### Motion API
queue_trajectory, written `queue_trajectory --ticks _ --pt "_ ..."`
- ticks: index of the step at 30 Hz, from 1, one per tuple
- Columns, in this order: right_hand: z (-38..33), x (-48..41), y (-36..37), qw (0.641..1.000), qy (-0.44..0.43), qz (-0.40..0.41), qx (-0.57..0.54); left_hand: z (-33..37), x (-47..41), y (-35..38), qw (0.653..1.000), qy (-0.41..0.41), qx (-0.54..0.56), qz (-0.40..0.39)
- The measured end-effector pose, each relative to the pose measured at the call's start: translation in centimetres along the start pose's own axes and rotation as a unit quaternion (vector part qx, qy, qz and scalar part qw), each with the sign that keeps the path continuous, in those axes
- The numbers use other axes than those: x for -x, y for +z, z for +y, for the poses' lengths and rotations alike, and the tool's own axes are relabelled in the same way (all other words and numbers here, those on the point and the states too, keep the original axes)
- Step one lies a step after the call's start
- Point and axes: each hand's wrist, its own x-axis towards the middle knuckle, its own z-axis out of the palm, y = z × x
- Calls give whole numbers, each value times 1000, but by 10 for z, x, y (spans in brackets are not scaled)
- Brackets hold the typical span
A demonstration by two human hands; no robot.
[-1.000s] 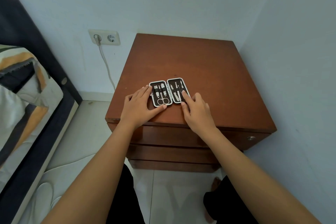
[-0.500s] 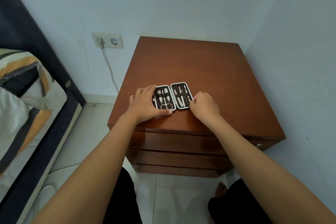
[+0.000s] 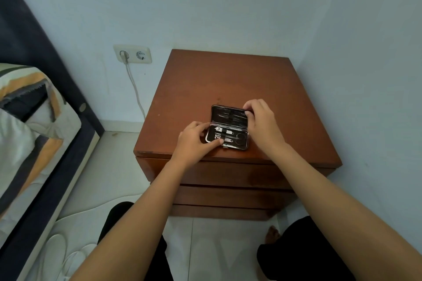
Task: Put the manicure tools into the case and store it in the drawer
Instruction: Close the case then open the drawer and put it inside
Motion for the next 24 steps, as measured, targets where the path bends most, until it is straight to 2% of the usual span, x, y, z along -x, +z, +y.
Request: queue_trajectory --ticks 4,11,14,17,19,24 --pt "7 21 -3 997 -77 4 10 0 5 -5 999 9 20 -27" --pt "16 36 -2 985 -149 -41 72 3 4 4 999 -7 4 36" --pt "18 36 2 985 -143 -58 77 4 4 8 998 -6 -13 64" --pt "20 42 10 989 -116 -62 61 1 7 10 998 4 -11 55" --pt "20 46 15 994 -93 -46 40 0 8 11 999 7 -2 52" --pt "20 47 27 999 -49 0 13 1 5 15 994 -3 -17 107"
